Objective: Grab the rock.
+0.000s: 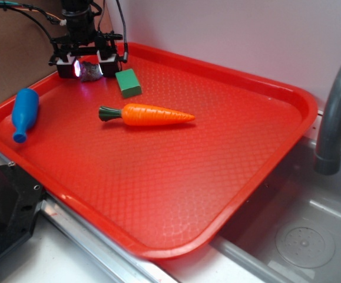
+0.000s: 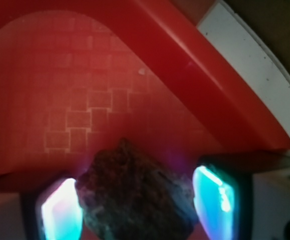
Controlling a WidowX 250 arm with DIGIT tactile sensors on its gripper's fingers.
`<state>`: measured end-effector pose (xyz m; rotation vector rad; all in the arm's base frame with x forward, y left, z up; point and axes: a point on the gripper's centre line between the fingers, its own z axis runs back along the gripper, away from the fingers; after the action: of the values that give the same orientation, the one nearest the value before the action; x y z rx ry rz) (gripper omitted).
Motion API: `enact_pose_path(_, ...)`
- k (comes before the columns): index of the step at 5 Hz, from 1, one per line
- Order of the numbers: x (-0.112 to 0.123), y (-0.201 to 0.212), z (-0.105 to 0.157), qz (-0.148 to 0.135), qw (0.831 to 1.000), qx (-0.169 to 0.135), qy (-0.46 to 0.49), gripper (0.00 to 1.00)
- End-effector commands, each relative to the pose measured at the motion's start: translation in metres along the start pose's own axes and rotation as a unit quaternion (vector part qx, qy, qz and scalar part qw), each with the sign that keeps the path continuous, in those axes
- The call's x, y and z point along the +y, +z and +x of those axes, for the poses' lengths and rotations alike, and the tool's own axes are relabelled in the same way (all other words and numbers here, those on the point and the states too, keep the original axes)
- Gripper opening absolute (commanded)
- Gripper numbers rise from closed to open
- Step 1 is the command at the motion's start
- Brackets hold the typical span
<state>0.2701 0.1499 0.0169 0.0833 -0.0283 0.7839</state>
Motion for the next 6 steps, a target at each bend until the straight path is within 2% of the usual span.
enact_pose_path(1, 0.0, 0.077, -0.031, -0.022, 0.998, -0.038, -0.049, 0.0)
enact_pose_path(2, -0.01, 0.126, -0.063, -0.054, 0.99, -0.036, -0.123, 0.0)
enact_pose_path(3, -0.026, 0.156, -0.086, -0.052, 0.98, -0.034, -0.191, 0.0)
enact_pose_path(4, -0.045, 0.178, -0.103, -0.063, 0.958, -0.021, -0.278, 0.0)
enact_pose_path(5, -0.061, 0.19, -0.113, -0.062, 0.938, -0.018, -0.34, 0.0)
enact_pose_path(6, -0.066, 0.202, -0.117, -0.072, 0.921, -0.012, -0.382, 0.0)
